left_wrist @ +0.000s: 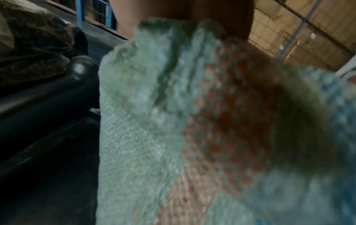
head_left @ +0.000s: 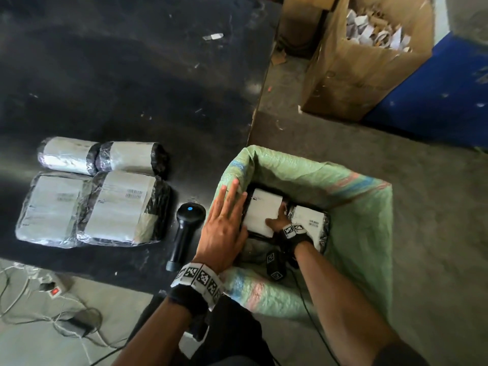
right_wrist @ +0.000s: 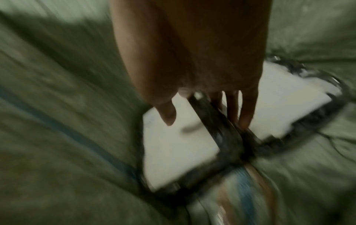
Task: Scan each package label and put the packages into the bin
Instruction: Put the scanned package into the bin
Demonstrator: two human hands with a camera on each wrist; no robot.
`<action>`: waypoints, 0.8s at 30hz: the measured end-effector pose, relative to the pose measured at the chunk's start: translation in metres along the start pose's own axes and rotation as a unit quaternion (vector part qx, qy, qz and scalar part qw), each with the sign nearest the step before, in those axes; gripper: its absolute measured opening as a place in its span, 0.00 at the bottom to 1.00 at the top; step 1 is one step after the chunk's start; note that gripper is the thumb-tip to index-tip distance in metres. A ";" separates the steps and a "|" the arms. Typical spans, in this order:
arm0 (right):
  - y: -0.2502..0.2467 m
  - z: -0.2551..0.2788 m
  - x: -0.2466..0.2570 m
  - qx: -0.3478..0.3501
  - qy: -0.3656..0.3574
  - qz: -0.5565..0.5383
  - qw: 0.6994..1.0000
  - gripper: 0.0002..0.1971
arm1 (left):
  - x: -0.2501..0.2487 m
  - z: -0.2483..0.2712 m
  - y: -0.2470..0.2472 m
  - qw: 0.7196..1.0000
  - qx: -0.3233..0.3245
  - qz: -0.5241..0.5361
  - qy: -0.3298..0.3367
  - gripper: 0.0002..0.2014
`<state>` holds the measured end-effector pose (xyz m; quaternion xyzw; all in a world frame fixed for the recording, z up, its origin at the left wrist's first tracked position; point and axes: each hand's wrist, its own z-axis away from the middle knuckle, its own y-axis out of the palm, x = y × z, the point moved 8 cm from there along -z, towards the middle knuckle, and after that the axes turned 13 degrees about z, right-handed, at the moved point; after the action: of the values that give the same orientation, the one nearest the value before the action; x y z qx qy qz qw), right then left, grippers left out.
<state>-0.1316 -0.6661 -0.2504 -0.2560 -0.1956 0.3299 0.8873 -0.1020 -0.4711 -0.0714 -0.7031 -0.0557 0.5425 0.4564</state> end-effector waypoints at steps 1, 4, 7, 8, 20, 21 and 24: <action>-0.011 0.008 0.005 0.010 0.000 -0.015 1.000 0.43 | 0.000 -0.001 -0.003 1.000 0.006 0.012 -0.006 0.33; -0.054 0.054 0.030 -0.004 -0.022 -0.084 0.996 0.26 | -0.001 -0.002 -0.024 0.998 0.032 0.045 -0.004 0.30; -0.097 0.122 0.064 -0.084 -0.095 -0.123 0.984 0.21 | 0.001 0.001 -0.073 0.994 -0.002 0.105 0.010 0.24; -0.104 0.147 0.076 -0.100 -0.122 -0.150 0.976 0.20 | 0.006 0.005 -0.093 0.994 -0.028 0.110 0.011 0.21; 0.018 0.225 0.209 -0.001 -0.090 -0.253 0.963 0.31 | 0.191 0.106 -0.208 0.981 -0.131 0.045 -0.136 0.39; 0.034 0.215 0.210 -0.011 -0.059 -0.244 0.968 0.34 | 0.203 0.110 -0.208 0.980 -0.119 0.065 -0.148 0.41; 0.072 0.192 0.211 -0.029 0.016 -0.225 0.974 0.41 | 0.228 0.116 -0.207 0.974 -0.091 0.112 -0.175 0.44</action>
<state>-0.1167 -0.4118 -0.1031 -0.2363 -0.2433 0.1116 0.9341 -0.0177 -0.1539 -0.0877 -0.6380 -0.1050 0.6970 0.3100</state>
